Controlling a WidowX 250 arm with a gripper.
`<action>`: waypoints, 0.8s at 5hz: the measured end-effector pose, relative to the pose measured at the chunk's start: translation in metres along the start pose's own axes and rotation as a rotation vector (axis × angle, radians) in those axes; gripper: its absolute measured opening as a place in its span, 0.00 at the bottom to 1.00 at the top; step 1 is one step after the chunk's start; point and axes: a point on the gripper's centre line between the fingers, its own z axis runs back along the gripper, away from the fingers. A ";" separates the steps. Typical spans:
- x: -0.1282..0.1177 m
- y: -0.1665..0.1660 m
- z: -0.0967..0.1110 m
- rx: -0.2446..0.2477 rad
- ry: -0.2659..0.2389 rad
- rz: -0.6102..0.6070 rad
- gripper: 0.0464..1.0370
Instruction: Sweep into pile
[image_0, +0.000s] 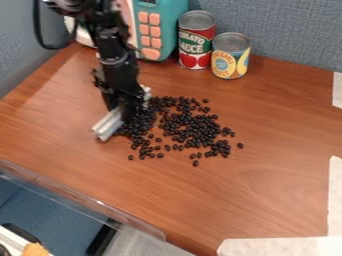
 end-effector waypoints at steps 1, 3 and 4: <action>0.006 -0.033 -0.001 -0.001 0.013 0.012 0.32; 0.012 -0.067 -0.001 0.006 0.025 0.034 0.32; 0.015 -0.069 0.000 0.003 0.037 0.045 0.32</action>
